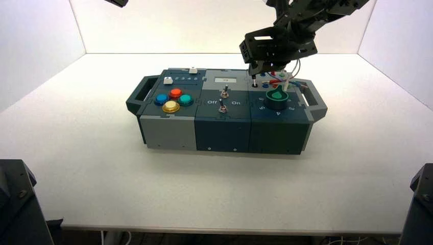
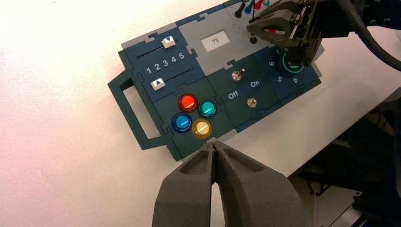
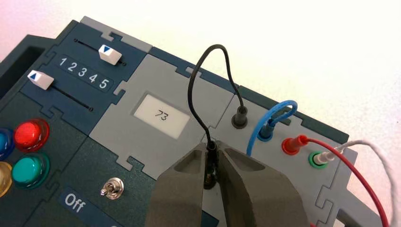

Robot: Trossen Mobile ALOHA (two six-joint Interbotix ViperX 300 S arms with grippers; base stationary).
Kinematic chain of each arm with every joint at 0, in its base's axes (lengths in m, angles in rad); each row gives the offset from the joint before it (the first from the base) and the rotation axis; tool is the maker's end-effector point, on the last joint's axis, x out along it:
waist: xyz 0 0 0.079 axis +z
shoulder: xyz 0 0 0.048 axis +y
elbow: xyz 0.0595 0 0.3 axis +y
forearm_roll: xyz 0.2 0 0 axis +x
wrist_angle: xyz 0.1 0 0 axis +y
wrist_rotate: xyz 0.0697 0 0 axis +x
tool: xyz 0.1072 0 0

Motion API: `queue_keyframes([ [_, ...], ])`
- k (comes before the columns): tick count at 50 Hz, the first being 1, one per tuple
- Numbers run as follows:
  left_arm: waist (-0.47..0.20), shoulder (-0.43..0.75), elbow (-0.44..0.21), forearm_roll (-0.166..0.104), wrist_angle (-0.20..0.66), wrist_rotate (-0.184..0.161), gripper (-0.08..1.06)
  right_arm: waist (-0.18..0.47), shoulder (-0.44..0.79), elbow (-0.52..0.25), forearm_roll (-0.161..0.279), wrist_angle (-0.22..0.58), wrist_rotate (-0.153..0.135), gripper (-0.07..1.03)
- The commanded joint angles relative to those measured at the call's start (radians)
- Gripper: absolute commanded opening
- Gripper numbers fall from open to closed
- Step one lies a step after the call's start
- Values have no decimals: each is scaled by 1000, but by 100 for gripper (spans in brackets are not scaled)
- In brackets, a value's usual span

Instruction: Insert the black wire.

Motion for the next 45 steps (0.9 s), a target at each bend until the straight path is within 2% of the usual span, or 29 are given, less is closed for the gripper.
queue_keyframes([
  [1,2,0,-32,-2,-5,-2,-3,3,-26,-12,-5,-18,-3,-2],
  [7,2,0,-34,-3,-5,-2,-3,3,-29,-9,-17,-37,-3,-2],
  [45,2,-3,-49,-2,-5,-2,-3,3,-34,8,-18,-38,-2,-2],
])
